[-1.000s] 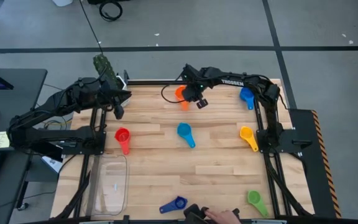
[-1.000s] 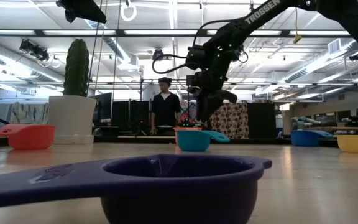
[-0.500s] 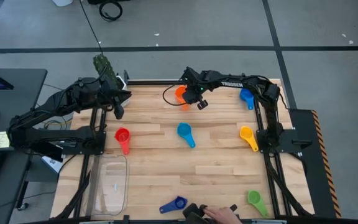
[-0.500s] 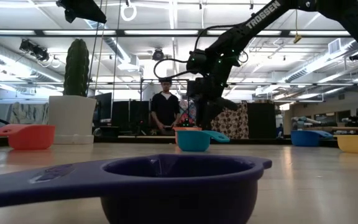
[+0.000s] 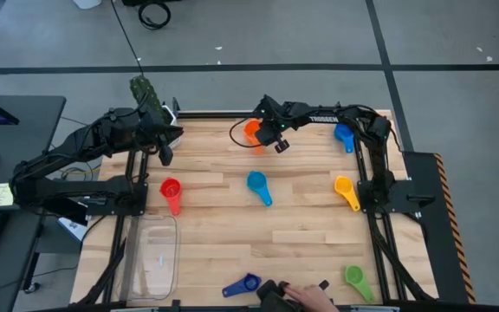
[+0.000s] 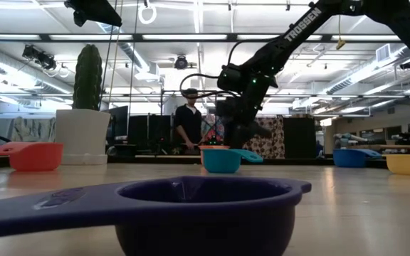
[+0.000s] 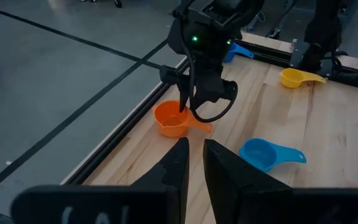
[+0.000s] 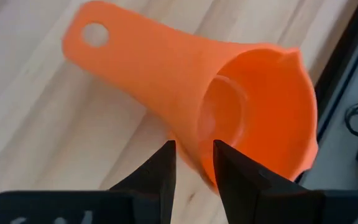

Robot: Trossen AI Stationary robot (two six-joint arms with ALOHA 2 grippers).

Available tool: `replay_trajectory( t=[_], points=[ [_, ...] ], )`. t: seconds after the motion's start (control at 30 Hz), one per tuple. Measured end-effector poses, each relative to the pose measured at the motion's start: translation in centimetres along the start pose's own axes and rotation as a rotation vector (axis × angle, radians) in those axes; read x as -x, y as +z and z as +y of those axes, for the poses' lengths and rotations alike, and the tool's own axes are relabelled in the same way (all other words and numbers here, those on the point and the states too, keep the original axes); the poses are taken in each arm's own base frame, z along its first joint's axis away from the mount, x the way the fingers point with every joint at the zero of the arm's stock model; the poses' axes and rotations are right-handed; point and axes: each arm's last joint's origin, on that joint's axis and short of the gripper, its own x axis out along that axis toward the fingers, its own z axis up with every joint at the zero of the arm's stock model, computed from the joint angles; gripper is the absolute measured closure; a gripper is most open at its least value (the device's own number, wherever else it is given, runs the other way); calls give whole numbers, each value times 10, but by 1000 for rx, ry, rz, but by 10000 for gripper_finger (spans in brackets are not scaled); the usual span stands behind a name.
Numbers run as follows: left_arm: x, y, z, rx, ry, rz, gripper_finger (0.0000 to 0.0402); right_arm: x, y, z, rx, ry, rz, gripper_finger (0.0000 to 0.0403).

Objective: Nest measuring cups in basket
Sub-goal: Adjust the orange measuring cup

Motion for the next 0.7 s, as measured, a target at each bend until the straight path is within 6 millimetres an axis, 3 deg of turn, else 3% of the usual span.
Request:
replay_trajectory(
  t=[0.23, 0.4, 0.7],
  points=[
    [0, 0, 0, 0, 0, 0, 349, 0, -2, 2, -136, 20, 11, 388],
    [0, 0, 0, -1, 0, 0, 349, 0, 1, 5, -276, 40, 12, 389],
    [0, 0, 0, -1, 0, 0, 349, 10, 10, 27, -414, 206, 114, 389]
  ],
)
